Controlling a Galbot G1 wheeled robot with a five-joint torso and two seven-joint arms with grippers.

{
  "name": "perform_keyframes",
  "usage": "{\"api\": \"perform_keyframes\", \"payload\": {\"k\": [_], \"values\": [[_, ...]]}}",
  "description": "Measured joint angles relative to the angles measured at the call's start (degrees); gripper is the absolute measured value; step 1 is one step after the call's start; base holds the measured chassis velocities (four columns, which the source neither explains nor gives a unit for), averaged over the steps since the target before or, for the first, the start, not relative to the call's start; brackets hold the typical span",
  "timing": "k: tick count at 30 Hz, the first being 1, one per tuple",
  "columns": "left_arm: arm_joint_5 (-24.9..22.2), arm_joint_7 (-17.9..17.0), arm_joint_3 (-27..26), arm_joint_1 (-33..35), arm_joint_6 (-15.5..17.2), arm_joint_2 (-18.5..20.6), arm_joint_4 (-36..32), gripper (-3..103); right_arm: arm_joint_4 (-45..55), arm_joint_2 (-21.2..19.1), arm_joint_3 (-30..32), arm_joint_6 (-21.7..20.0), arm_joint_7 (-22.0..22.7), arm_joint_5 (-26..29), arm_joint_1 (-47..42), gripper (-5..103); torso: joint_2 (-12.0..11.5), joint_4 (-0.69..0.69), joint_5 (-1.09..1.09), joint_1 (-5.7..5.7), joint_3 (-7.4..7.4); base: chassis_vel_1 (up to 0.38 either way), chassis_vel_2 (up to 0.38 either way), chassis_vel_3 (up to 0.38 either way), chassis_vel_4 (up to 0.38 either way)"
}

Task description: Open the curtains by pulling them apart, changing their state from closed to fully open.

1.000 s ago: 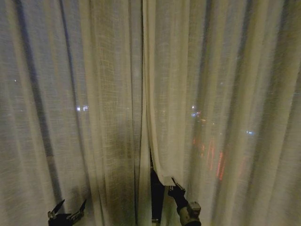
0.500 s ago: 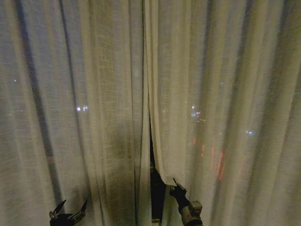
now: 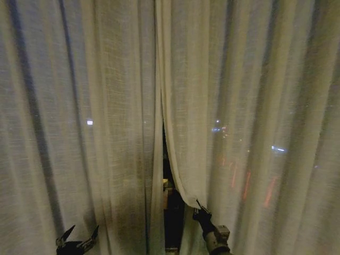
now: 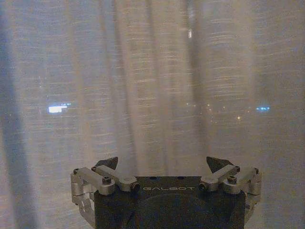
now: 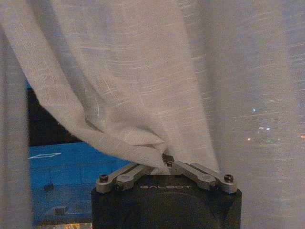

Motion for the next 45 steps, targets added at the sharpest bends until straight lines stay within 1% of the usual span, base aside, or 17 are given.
{"api": "perform_keyframes", "payload": {"k": [18,39,45], "values": [[0.0,0.0,0.2,0.1,-0.1,0.2,-0.1,100,1.5,0.0,2.7,0.1,-0.3,0.1,-2.6,0,0.0,0.00,0.01,0.00,0.00,-0.157,-0.152,0.155,0.150],[-0.1,0.1,0.4,-0.2,-0.3,0.3,0.7,100,1.3,0.0,2.6,0.2,-0.3,0.0,-2.3,0,0.0,-0.01,0.01,-0.01,0.00,-0.187,-0.185,0.180,0.183],[0.0,0.1,0.3,-0.3,-0.3,0.4,0.7,100,0.5,0.0,2.6,0.2,-0.6,0.0,-1.6,0,0.0,0.01,-0.01,0.00,0.00,-0.161,-0.162,0.161,0.160]]}}
